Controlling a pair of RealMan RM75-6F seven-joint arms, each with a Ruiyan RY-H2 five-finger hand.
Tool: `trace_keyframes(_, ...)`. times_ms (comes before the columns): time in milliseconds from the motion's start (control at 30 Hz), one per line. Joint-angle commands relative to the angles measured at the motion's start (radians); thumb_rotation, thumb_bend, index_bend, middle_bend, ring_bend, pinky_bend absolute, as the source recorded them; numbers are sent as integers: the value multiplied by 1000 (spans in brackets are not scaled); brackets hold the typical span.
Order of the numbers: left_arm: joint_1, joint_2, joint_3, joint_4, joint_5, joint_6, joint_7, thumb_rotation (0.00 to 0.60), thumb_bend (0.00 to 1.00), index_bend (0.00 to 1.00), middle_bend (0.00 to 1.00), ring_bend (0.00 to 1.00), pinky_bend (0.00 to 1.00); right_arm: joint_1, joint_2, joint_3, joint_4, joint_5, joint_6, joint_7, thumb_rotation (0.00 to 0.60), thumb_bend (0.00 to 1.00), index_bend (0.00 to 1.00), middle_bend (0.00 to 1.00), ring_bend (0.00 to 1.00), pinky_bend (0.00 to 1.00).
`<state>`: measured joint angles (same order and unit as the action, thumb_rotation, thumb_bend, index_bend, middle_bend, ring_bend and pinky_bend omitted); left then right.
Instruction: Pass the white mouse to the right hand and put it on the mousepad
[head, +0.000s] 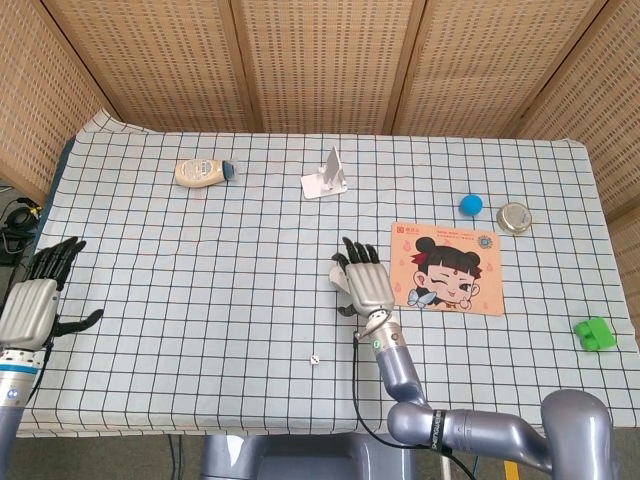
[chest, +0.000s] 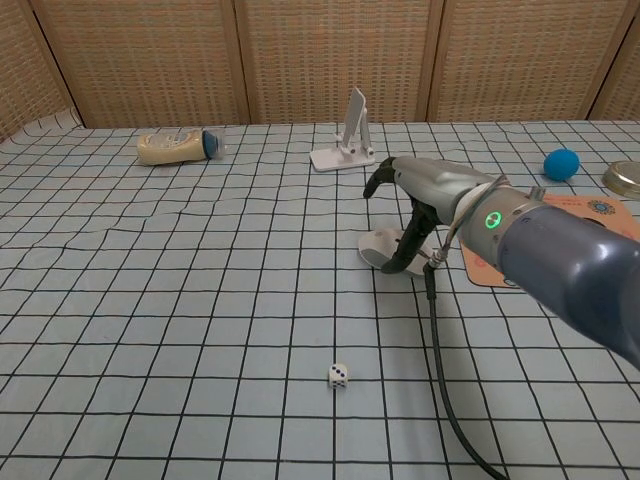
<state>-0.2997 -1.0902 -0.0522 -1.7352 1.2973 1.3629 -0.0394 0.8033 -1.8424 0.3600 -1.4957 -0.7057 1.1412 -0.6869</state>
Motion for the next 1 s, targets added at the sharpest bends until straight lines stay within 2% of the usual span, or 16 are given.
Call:
trace_keyframes(33,1,-1,-2,-2,4,-2,4,600,211,47,0,0,0,9,-18,1,40,19,-13,10,600,196,226,47,0,0)
trace_keyframes(433,11,-2,-19,-2,6,-17,10,600,211,51,0,0,0,42,-63,19,186,68,-75,45,600,202,189,40,0,0)
trace_keyframes(767,17,-2,-32,5,10,-28,-4,600,212,64,0,0,0,74,-81,26,260,123,-104,12,600,269,255,58,0,0)
trace_keyframes(900,21,-2,-38,6,15,-28,-8,600,212,64,0,0,0,76,-85,18,278,123,-104,13,600,305,326,118,5,0)
trace_keyframes(1000,22,-3,-39,6,17,-29,-8,600,212,65,0,0,0,74,-87,9,282,116,-101,12,600,329,396,215,84,44)
